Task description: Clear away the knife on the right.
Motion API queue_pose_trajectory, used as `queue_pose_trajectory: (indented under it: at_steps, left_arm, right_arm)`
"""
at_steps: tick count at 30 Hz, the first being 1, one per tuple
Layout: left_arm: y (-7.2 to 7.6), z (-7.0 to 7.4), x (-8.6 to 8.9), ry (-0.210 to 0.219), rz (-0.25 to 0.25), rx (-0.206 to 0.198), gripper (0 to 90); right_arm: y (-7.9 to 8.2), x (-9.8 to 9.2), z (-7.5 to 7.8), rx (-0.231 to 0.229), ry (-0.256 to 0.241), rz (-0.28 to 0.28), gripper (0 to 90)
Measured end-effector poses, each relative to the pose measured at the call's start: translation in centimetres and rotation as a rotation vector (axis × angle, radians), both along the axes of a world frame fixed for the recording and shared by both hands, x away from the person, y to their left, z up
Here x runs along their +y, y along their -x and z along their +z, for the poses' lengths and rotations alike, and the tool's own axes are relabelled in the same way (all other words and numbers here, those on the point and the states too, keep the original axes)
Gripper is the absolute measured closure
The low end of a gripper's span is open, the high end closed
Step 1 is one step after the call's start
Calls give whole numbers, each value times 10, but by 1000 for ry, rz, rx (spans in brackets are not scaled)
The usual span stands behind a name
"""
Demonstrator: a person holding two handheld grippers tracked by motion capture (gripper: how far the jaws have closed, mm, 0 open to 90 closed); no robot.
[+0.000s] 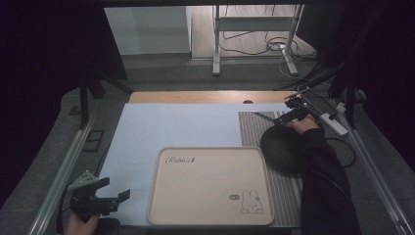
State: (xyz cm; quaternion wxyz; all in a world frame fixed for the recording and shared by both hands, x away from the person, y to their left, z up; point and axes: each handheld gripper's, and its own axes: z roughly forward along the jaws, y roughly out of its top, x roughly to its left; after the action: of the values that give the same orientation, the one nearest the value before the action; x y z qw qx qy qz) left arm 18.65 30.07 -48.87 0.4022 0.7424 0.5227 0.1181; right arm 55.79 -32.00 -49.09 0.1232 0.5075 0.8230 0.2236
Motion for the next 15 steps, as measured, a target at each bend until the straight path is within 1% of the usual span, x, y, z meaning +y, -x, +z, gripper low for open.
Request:
queue_pose_trajectory:
  at_steps: [1,4,5,8,9,10,12,13,14,15]
  left_arm:
    - [0,0,0,0,0,0,20]
    - [0,0,0,1,0,1,20]
    - [0,0,0,2,1,2,20]
    - [0,0,0,3,2,2,20]
    - [0,0,1,4,2,3,20]
    - [0,0,1,4,2,3,20]
    - [0,0,1,4,3,4,20]
    - [0,0,1,4,3,4,20]
    - [0,0,1,4,3,4,20]
    - [0,0,1,5,4,3,20]
  right_arm:
    - [-2,2,-1,3,12,6,0]
    - [-3,5,-2,9,6,16,0]
    - [-5,9,-3,16,20,25,0]
    - [-7,12,-5,14,32,27,0]
    - [-10,15,-7,27,45,33,0]
    - [-10,15,-7,27,45,33,0]
    - [-12,17,-11,31,61,33,0]
    - [-14,18,-14,37,80,33,2]
    - [-14,18,-14,37,80,33,2]
    - [-15,17,-17,37,97,27,65]
